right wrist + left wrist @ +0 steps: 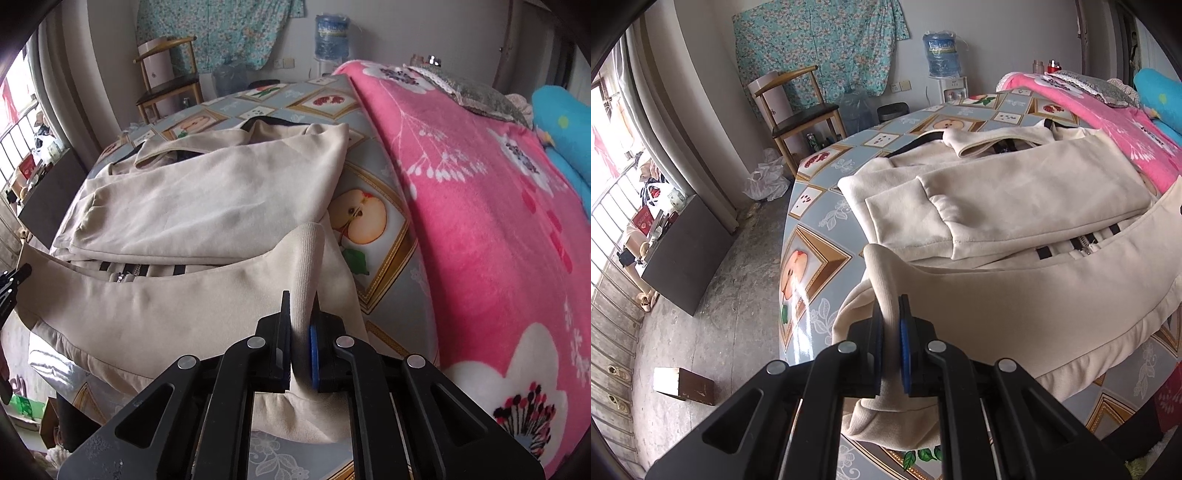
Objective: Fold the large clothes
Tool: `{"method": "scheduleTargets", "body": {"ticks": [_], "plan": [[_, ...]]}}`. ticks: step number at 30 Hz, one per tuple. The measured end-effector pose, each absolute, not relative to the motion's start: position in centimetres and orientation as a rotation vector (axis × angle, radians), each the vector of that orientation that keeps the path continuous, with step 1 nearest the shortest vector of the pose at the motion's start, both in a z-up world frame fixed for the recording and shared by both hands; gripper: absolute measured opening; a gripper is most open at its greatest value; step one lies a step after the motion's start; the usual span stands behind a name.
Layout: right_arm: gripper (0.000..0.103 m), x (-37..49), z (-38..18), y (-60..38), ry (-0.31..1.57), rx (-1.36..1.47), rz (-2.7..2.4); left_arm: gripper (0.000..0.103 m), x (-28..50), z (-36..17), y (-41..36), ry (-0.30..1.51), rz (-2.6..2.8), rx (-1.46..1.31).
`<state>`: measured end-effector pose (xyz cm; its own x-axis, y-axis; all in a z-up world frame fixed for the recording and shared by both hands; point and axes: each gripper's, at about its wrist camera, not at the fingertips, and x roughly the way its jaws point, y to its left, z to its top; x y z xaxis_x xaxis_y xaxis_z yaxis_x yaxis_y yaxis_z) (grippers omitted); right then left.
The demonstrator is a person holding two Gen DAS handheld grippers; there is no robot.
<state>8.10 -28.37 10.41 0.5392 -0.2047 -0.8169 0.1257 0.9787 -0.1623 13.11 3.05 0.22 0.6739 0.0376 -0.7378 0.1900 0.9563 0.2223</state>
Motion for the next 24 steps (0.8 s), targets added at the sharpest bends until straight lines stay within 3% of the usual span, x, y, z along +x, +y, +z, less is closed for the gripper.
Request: {"method": "scheduleTargets", "body": {"ticks": [24], "plan": [[0.007, 7.0, 16.5, -26.7, 0.773, -0.099, -0.206, 0.007, 11.6, 6.6, 4.3, 0.640, -0.086, 0.222]]}}
